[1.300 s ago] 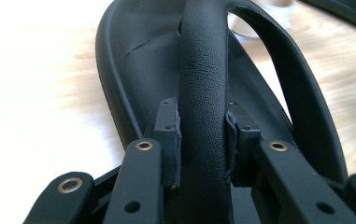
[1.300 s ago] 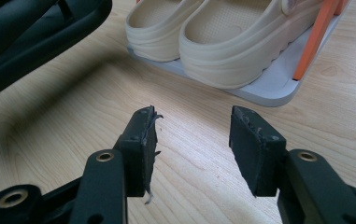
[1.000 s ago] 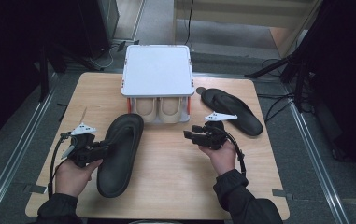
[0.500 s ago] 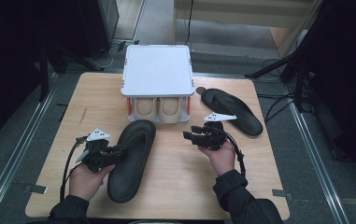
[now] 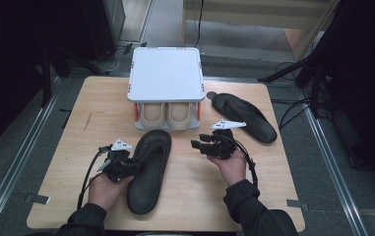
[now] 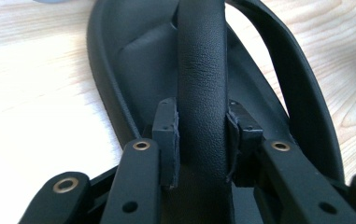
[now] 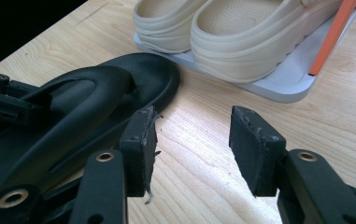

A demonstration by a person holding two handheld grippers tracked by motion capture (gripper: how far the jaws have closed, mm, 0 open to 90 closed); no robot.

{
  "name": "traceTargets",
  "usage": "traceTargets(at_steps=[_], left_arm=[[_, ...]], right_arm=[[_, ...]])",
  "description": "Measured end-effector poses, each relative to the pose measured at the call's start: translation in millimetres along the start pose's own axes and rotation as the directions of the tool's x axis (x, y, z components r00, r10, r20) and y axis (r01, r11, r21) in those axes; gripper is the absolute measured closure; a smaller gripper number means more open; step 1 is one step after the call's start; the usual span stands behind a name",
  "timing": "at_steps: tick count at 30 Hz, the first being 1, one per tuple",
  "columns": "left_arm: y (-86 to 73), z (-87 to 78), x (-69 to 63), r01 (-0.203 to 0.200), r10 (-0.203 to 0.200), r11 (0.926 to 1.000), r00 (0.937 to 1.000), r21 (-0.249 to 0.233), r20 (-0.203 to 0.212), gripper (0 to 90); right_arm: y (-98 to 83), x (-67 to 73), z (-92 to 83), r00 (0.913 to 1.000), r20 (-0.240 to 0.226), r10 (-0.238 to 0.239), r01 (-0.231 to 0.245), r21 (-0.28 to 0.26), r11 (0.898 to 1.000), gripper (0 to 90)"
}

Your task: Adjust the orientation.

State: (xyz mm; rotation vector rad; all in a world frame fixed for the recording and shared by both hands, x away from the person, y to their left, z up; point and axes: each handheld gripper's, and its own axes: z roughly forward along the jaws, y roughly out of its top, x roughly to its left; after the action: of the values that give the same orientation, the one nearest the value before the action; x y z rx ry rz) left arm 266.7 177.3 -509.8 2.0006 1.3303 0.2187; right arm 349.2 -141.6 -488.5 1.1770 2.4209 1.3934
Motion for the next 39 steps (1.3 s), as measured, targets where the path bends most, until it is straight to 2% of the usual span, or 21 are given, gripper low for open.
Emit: traceTargets(at_steps=[2,4,8,11,15,18,21,22,24,26,27,32,34,37,39], left_arm=[[0.1,1.4,-0.1,0.004,-0.004,1.0000,1.0000,0.004,-0.001,67.8],[1.2,0.6,1.7,0.011,-0.011,0.9999,0.9999,0.008,0.012,59.8],[4.3,-7.1,2.6,-0.012,0.012,0.9999,0.9999,-0.004,-0.006,51.6],[5.5,-16.8,5.0,-0.011,0.011,0.9998,0.9999,-0.017,0.000,50.7],[4.4,-28.0,13.1,0.000,0.000,0.9997,0.9999,-0.023,0.015,59.4],[2.3,-30.2,22.4,0.011,-0.011,0.9999,0.9999,-0.008,0.002,73.7],[-1.4,-23.4,32.7,0.026,-0.024,0.9989,0.9989,0.038,-0.040,83.1],[-2.6,-21.5,35.4,0.037,-0.036,0.9982,0.9986,0.046,-0.038,84.7],[-5.3,-16.2,40.2,0.057,-0.055,0.9962,0.9975,0.066,-0.046,86.6],[-6.7,-11.8,43.3,0.060,-0.055,0.9945,0.9969,0.086,-0.056,87.1],[-6.8,-10.9,43.8,0.064,-0.060,0.9936,0.9971,0.093,-0.047,87.1],[-7.9,-3.1,39.2,0.038,-0.033,0.9908,0.9986,0.130,-0.042,87.0],[-8.2,-1.0,36.8,0.029,-0.022,0.9907,0.9984,0.133,-0.052,87.1],[-7.7,-0.5,36.9,0.030,-0.024,0.9900,0.9986,0.138,-0.047,87.1],[-8.1,-1.0,37.6,0.032,-0.026,0.9900,0.9987,0.138,-0.043,87.1]], right_arm=[[-0.2,0.7,0.2,1.0000,0.001,-0.002,0.002,0.000,1.000,52.1],[-0.3,0.9,0.3,1.0000,0.002,-0.003,0.003,0.003,1.000,52.1],[-0.5,1.5,1.2,1.0000,-0.001,-0.009,0.009,0.005,1.000,52.2],[-0.8,2.6,2.4,0.9999,-0.002,-0.011,0.011,0.009,1.000,52.7],[-1.7,5.9,6.3,0.9998,-0.017,-0.010,0.010,0.021,1.000,58.7],[-2.1,11.6,11.9,0.9994,-0.034,-0.012,0.013,0.038,0.999,71.0],[-2.8,20.4,19.4,0.9980,-0.059,-0.021,0.024,0.052,0.998,87.2],[-3.2,23.2,22.8,0.9972,-0.070,-0.026,0.030,0.057,0.998,89.8],[-4.0,28.5,30.3,0.9958,-0.089,-0.020,0.026,0.066,0.997,90.0],[-5.1,32.1,38.3,0.9952,-0.096,-0.019,0.026,0.069,0.997,90.0],[-6.1,33.7,42.2,0.9953,-0.094,-0.021,0.028,0.073,0.997,90.0],[-12.9,39.6,59.0,0.9945,-0.101,-0.028,0.039,0.116,0.992,90.0],[-16.8,43.4,66.5,0.9933,-0.111,-0.031,0.046,0.136,0.990,90.0],[-21.6,49.9,74.9,0.9915,-0.123,-0.043,0.063,0.167,0.984,90.0],[-22.1,52.0,75.2,0.9919,-0.110,-0.063,0.080,0.159,0.984,90.0]])
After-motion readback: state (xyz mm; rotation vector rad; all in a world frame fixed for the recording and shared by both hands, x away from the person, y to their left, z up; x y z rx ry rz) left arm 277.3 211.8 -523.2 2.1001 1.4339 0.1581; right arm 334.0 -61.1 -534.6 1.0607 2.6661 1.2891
